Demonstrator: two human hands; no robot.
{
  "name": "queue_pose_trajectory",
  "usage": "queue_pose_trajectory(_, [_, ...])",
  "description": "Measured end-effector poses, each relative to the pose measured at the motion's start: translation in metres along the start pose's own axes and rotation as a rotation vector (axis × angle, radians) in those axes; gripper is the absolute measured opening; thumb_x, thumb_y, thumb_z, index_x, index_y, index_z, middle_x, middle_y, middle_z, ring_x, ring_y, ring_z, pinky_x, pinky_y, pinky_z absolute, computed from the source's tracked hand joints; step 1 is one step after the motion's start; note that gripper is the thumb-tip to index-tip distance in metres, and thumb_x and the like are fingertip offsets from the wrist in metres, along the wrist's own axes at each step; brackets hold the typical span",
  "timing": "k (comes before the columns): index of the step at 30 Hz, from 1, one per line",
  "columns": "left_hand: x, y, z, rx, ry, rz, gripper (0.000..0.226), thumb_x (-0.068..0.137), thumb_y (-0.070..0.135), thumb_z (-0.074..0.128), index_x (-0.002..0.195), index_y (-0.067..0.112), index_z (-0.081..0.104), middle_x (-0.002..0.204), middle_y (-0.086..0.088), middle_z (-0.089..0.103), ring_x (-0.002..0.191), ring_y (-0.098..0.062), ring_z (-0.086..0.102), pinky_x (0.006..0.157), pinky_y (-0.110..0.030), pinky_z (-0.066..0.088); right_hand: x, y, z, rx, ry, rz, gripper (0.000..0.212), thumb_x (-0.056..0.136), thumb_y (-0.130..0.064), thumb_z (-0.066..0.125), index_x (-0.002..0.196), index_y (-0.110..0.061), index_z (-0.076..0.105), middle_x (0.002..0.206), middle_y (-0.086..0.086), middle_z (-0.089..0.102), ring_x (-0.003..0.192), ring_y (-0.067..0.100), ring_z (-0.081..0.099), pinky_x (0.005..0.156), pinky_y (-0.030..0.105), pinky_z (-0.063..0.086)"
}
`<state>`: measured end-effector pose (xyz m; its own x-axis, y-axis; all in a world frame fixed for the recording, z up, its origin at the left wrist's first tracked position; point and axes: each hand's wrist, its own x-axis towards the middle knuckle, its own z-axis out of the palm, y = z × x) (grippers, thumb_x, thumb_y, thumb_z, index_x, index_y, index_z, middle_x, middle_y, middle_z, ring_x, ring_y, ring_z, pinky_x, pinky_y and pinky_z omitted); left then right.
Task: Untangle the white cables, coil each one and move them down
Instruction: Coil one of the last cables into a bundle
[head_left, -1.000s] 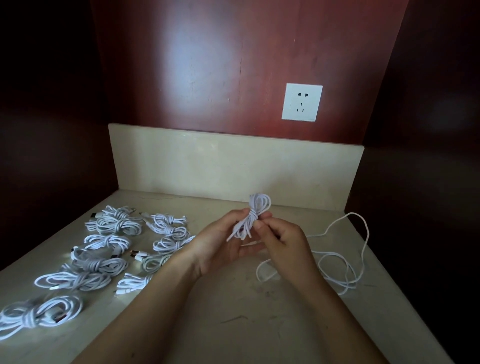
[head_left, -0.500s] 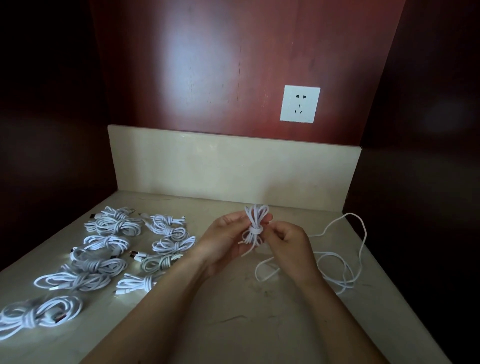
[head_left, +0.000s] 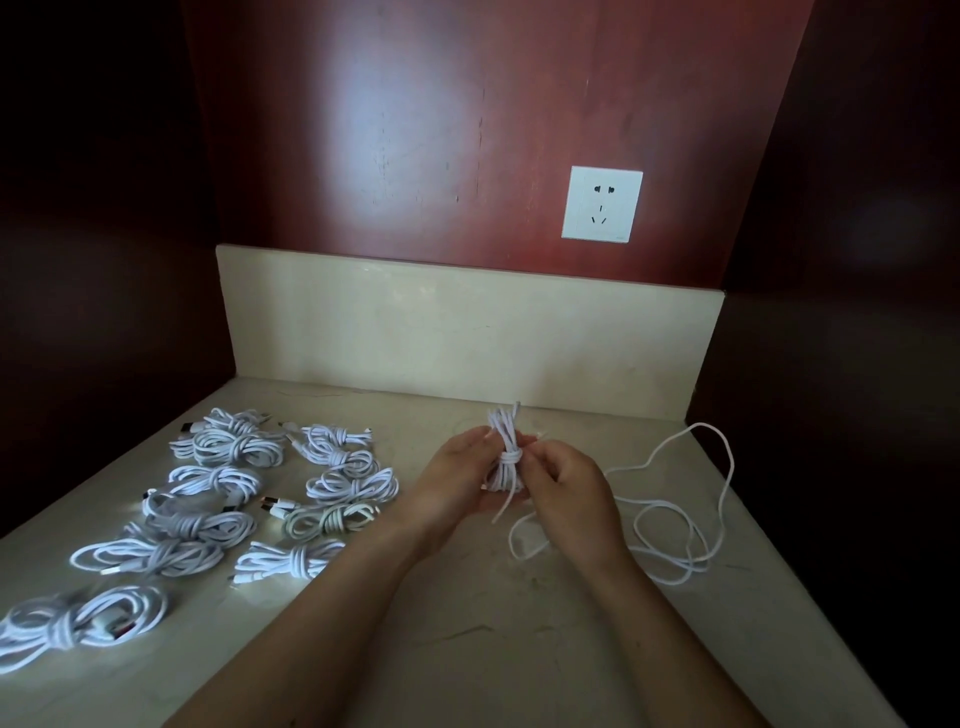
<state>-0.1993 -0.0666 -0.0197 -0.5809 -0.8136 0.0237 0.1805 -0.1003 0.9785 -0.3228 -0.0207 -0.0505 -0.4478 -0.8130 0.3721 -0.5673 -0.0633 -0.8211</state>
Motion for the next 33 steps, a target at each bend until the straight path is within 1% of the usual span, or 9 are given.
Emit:
queue_pose_trajectory(2, [-0.001,0.000,-0.001,-0.010,0.022,0.017,0.030,0.104,0.023,0.043,0.109,0.006,0.067,0.094,-0.009,0.072,0.075,-0.014,0.070,0.062,-0.027,0.057,-0.003,-0.004,0.001,0.066,0.031,0.015,0.014,0.077,-0.044,0.052,0.089,-0.040,0.060,0.080,-0.010,0.073,0.073,0.013,0.070,0.073,0.043,0.056])
queue_pose_trajectory(6, [-0.001,-0.003,-0.001,0.214,0.077,0.128,0.025,0.102,0.027,0.048,0.090,0.010,0.063,0.078,-0.004,0.067,0.065,-0.007,0.065,0.060,-0.029,0.055,-0.009,-0.015,0.000,0.155,0.034,-0.007,0.033,0.070,-0.060,0.045,0.095,-0.039,0.054,0.078,-0.004,0.072,0.072,0.015,0.071,0.074,0.046,0.056])
queue_pose_trajectory(10, [0.001,-0.006,-0.001,0.362,0.134,0.210,0.023,0.097,0.028,0.057,0.089,0.006,0.060,0.074,0.002,0.061,0.056,0.002,0.058,0.054,-0.017,0.046,-0.010,-0.017,0.000,0.086,0.034,-0.049,0.047,0.076,-0.073,0.043,0.094,-0.031,0.054,0.069,-0.005,0.068,0.067,0.013,0.066,0.069,0.042,0.055])
queue_pose_trajectory(16, [-0.004,0.002,0.002,0.276,0.071,0.217,0.014,0.096,0.016,0.060,0.089,0.004,0.062,0.072,-0.003,0.064,0.054,-0.001,0.061,0.051,-0.014,0.044,-0.006,-0.014,0.000,0.228,-0.004,-0.019,0.030,0.083,-0.060,0.047,0.093,-0.035,0.060,0.086,-0.005,0.070,0.085,0.019,0.069,0.080,0.053,0.055])
queue_pose_trajectory(18, [-0.005,0.005,-0.001,0.244,0.024,0.148,0.007,0.094,0.010,0.060,0.092,0.007,0.066,0.074,-0.002,0.068,0.059,-0.003,0.064,0.054,-0.016,0.049,-0.005,-0.014,-0.001,0.249,-0.009,-0.022,0.025,0.085,-0.054,0.049,0.092,-0.034,0.063,0.086,-0.008,0.070,0.084,0.016,0.069,0.079,0.049,0.056])
queue_pose_trajectory(22, [-0.006,0.007,-0.007,0.188,-0.053,0.014,0.012,0.089,0.009,0.066,0.100,0.013,0.070,0.086,-0.001,0.073,0.079,-0.012,0.068,0.075,-0.032,0.058,-0.003,-0.011,-0.004,0.266,-0.003,-0.018,0.014,0.100,-0.024,0.053,0.095,-0.030,0.064,0.082,-0.015,0.070,0.075,0.006,0.067,0.072,0.037,0.053])
queue_pose_trajectory(25, [-0.004,0.005,-0.006,0.187,-0.012,0.029,0.009,0.091,0.008,0.063,0.099,0.010,0.066,0.082,-0.001,0.072,0.075,-0.012,0.068,0.072,-0.030,0.057,-0.004,-0.011,-0.005,0.293,-0.016,0.016,0.007,0.099,-0.024,0.055,0.101,-0.028,0.061,0.082,-0.006,0.073,0.076,0.011,0.071,0.073,0.037,0.057])
queue_pose_trajectory(29, [0.002,0.003,-0.012,0.189,0.103,0.048,0.009,0.090,0.009,0.063,0.099,0.010,0.065,0.086,-0.006,0.071,0.074,-0.013,0.065,0.067,-0.028,0.054,-0.006,-0.016,-0.005,0.386,-0.038,0.025,0.015,0.098,-0.003,0.048,0.101,-0.018,0.051,0.057,-0.008,0.060,0.046,0.003,0.050,0.049,0.018,0.039])
queue_pose_trajectory(33, [0.005,0.002,-0.015,0.157,0.138,0.055,0.006,0.090,0.008,0.064,0.092,0.014,0.065,0.078,-0.003,0.070,0.069,-0.013,0.063,0.066,-0.028,0.054,-0.005,-0.026,-0.010,0.501,-0.056,0.075,0.016,0.093,0.006,0.051,0.088,-0.009,0.054,0.062,0.009,0.057,0.045,0.010,0.046,0.040,0.019,0.034])
